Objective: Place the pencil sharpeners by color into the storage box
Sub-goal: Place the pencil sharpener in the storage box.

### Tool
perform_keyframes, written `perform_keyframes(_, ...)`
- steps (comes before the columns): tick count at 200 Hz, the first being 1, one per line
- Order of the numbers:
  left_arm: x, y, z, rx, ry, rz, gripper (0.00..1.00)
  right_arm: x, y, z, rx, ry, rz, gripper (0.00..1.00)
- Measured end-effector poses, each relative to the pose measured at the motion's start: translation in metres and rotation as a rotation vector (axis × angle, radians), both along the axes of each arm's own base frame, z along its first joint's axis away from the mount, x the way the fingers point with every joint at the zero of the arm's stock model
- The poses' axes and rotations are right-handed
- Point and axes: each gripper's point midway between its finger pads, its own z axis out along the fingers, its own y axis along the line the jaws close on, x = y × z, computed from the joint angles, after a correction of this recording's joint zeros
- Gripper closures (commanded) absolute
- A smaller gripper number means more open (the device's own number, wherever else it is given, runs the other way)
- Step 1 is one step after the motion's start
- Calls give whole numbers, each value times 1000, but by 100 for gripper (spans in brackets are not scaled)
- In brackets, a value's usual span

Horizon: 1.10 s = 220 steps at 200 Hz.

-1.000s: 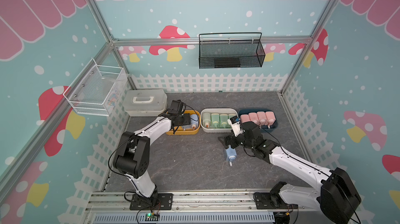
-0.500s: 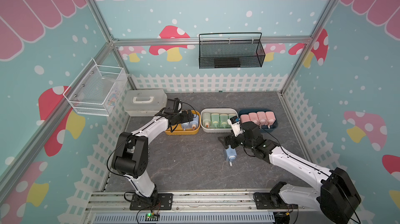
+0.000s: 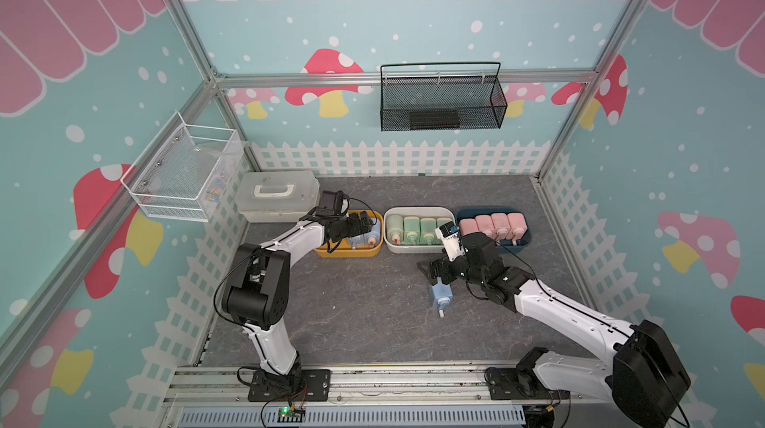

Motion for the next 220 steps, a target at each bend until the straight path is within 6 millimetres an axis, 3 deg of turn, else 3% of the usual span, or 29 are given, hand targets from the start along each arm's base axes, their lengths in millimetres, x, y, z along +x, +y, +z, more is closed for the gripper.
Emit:
perform_keyframes(132,0,1,1,29,-21,-26,1,2,-4,-2,-16,0,-21,2)
perform_keyframes(220,-2,16,14,119,-66,0,1,4,-7,-3,-25,-5,-40,1)
